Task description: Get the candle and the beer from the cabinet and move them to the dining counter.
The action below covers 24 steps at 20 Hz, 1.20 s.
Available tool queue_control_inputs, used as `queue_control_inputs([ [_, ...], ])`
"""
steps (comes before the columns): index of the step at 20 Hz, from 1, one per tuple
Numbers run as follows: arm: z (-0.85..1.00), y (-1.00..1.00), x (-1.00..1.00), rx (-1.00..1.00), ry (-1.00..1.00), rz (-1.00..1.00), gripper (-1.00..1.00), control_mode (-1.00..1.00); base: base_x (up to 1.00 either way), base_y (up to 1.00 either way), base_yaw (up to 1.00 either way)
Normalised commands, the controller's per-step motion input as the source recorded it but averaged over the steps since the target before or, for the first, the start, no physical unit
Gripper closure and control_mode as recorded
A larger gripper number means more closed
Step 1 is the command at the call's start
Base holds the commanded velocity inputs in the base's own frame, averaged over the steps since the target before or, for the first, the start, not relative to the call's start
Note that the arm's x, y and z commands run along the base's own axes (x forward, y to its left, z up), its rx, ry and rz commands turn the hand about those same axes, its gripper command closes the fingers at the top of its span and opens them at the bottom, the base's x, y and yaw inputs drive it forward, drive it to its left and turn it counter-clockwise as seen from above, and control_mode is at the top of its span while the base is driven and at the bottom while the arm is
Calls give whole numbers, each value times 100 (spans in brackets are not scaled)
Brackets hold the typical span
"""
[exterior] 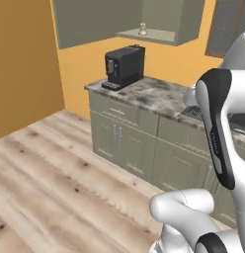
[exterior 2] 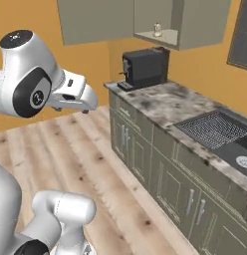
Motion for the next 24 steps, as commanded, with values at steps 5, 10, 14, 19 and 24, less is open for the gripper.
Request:
queue_control_inputs([
  [5,0,0,0,0,0,0,-100,100,100,68,-51],
  [10,0,0,0,0,0,0,-100,100,100,76,-51],
  [14,0,0,0,0,0,0,-100,100,90,87,-53],
  [19,0,0,0,0,0,0,-100,100,79,70,-50],
  [24,0,0,0,0,0,0,-100,100,78,57,-43],
])
